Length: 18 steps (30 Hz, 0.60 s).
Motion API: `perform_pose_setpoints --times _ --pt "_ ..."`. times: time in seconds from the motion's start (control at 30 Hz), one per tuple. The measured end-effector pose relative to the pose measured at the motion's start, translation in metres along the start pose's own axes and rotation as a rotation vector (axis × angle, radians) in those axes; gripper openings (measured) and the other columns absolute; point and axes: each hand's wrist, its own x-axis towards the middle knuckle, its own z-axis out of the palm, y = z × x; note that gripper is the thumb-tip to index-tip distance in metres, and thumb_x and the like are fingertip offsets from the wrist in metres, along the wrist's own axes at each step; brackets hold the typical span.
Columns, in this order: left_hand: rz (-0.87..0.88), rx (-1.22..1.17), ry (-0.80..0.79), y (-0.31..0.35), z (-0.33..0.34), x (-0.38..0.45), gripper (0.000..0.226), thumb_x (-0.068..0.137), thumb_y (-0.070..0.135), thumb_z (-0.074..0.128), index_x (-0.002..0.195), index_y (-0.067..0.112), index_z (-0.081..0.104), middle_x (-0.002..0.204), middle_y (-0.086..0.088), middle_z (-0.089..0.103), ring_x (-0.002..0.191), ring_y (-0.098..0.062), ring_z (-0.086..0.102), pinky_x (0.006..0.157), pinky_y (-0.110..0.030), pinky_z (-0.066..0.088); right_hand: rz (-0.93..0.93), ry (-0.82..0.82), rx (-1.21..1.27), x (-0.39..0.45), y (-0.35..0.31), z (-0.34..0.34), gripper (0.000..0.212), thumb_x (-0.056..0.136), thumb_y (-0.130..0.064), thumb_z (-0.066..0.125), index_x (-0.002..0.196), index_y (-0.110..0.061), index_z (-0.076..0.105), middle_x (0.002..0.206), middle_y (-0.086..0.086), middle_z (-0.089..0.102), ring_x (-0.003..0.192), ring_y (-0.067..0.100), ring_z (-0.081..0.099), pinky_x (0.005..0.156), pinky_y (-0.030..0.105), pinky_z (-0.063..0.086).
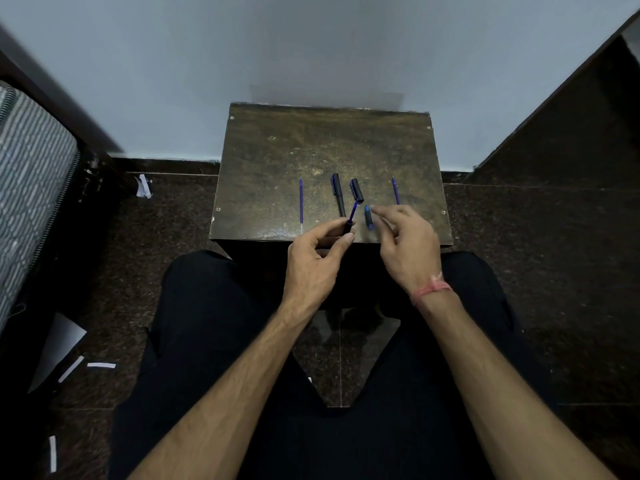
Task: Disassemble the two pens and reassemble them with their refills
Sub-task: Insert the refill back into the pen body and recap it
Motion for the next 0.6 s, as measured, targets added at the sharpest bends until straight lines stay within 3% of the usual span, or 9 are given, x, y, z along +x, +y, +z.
perform_pose_setpoints --times 0.1,0.23,0.4,0.47,0.53,0.6 --pt "-0.003 0.018 -0.01 -0.001 -0.001 -0.001 0.03 0.104 0.017 0.081 0.133 0.018 0.082 0.12 0.005 0.087 0.112 -0.006 0.082 0.096 -0.023 0.063 -0.075 -0.115 -0.238 0.002 0.002 0.012 0.03 0.109 -0.028 0.06 0.133 -0.022 0.077 0.132 -0.001 0.073 0.114 0.027 0.066 0.096 0.041 0.054" --pt "-0.012 0.021 0.002 -0.002 -0.003 -0.001 0.029 0.103 0.018 0.082 0.133 0.018 0.082 0.118 0.006 0.087 0.112 -0.007 0.082 0.098 -0.026 0.065 -0.126 -0.057 -0.382 0.004 0.002 0.014 0.019 0.105 -0.03 0.067 0.109 -0.024 0.085 0.116 -0.007 0.079 0.096 0.025 0.058 0.067 0.034 0.047" --pt "-0.035 0.034 0.018 -0.002 -0.001 0.001 0.029 0.102 0.02 0.083 0.131 0.021 0.083 0.115 0.008 0.087 0.109 -0.008 0.082 0.097 -0.028 0.065 0.026 -0.026 -0.322 0.0 -0.002 0.009 0.009 0.094 -0.021 0.08 0.093 -0.028 0.085 0.091 -0.005 0.082 0.087 0.025 0.074 0.072 0.033 0.052" --pt "-0.041 0.048 0.001 -0.003 -0.001 0.002 0.028 0.102 0.023 0.084 0.13 0.025 0.084 0.114 0.01 0.087 0.108 -0.009 0.082 0.095 -0.029 0.065 0.21 0.037 -0.079 0.0 -0.005 0.005 0.008 0.09 -0.022 0.087 0.094 -0.027 0.082 0.088 -0.007 0.082 0.079 0.013 0.077 0.075 0.029 0.058" --pt "-0.058 0.079 -0.025 -0.004 -0.002 0.001 0.028 0.101 0.026 0.084 0.129 0.028 0.085 0.112 0.011 0.087 0.106 -0.009 0.082 0.093 -0.029 0.066 0.411 0.085 0.422 0.005 -0.005 -0.002 0.019 0.09 -0.01 0.088 0.101 -0.018 0.075 0.089 -0.002 0.081 0.075 0.007 0.078 0.073 0.025 0.064" --pt "-0.088 0.106 -0.055 -0.005 -0.002 0.001 0.028 0.101 0.027 0.084 0.129 0.029 0.085 0.11 0.01 0.087 0.103 -0.008 0.081 0.089 -0.024 0.063 0.543 0.066 0.956 0.009 -0.004 -0.011 0.027 0.095 0.001 0.079 0.116 -0.011 0.067 0.096 0.007 0.08 0.08 0.012 0.081 0.073 0.025 0.066"
